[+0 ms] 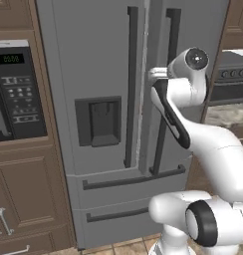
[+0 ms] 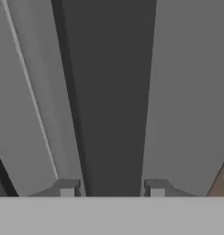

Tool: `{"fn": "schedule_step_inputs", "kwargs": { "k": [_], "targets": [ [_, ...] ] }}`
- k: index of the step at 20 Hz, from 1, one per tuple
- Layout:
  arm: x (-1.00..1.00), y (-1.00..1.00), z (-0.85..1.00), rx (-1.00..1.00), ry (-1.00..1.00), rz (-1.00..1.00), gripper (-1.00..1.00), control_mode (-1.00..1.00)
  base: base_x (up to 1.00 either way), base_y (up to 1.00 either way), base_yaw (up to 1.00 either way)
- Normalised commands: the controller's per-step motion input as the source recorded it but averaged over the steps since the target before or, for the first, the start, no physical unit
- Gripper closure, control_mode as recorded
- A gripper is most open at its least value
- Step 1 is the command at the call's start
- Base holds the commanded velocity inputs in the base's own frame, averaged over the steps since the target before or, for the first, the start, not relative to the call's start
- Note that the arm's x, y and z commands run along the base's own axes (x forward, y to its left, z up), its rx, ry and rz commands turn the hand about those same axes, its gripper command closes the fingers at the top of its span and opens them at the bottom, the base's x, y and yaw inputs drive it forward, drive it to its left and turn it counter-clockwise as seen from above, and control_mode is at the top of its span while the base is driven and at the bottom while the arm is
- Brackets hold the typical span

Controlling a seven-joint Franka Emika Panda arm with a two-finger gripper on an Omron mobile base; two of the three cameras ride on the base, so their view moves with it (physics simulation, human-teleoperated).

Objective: Gather the onion and mushroom from the fridge and place them on a tray on the dining counter. Then gather the chicken drumstick and fish from the fridge and place them on the other tray.

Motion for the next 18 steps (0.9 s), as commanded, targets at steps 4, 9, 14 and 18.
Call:
{"fn": "schedule_step_inputs", "kwargs": {
  "k": [4, 9, 14, 18],
  "targets": [
    [-1.0, -0.69, 0.12, 0.0, 0.0, -0.18, 1.0, -1.0, 0.0, 0.0, 0.0],
    [-0.98, -0.95, 0.05, 0.01, 0.0, -0.11, 1.0, -1.0, 0.0, 0.0, 0.0],
    [-0.83, -1.0, 0.12, 0.01, 0.0, -0.04, -1.0, -1.0, 0.0, 0.0, 0.0],
    [-0.93, -0.78, 0.09, 0.01, 0.0, -0.05, -1.0, -1.0, 0.0, 0.0, 0.0]
  ]
}}
